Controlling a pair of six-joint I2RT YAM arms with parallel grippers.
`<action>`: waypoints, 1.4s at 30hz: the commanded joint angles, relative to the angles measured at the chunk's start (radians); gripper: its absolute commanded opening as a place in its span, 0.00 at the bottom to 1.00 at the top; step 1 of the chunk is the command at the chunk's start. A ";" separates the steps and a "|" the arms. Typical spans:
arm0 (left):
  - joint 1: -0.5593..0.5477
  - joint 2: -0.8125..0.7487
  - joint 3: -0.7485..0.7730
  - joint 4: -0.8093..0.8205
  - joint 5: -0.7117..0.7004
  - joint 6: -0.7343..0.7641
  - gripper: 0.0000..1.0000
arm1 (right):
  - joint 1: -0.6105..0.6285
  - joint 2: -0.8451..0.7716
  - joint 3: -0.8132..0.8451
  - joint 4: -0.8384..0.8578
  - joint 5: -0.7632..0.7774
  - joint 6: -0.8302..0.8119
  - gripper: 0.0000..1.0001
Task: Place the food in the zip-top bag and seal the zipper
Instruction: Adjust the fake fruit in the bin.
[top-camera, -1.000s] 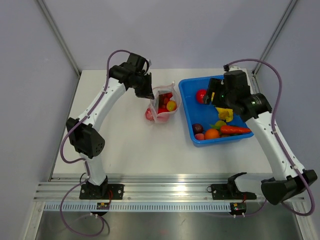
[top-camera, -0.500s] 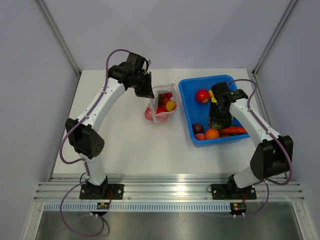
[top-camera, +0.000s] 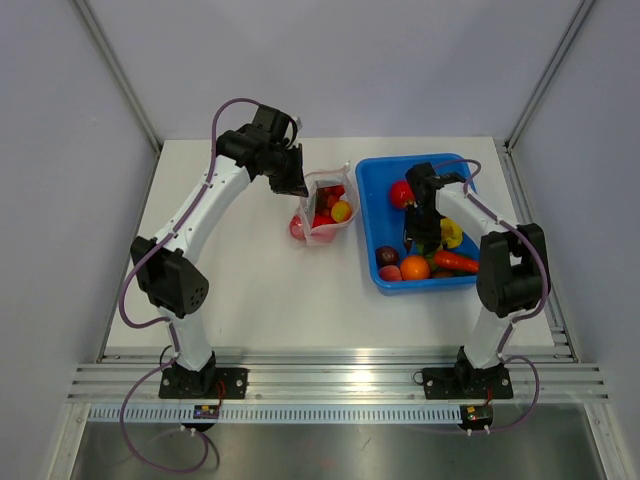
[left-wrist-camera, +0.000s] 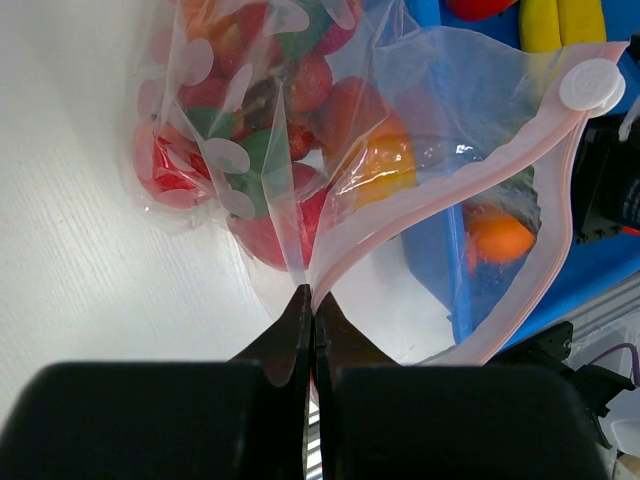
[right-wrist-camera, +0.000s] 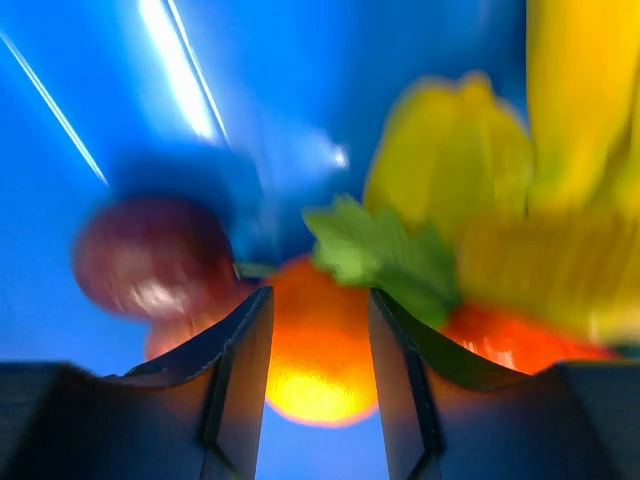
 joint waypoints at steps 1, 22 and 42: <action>-0.001 -0.048 0.032 0.023 -0.006 -0.008 0.00 | -0.001 -0.002 0.029 0.177 0.042 0.023 0.49; -0.002 -0.020 0.033 0.038 0.028 -0.023 0.00 | 0.025 -0.342 -0.164 -0.096 -0.163 0.049 0.70; -0.002 -0.048 -0.011 0.041 0.017 -0.037 0.00 | 0.091 -0.211 -0.360 0.551 0.278 0.137 0.63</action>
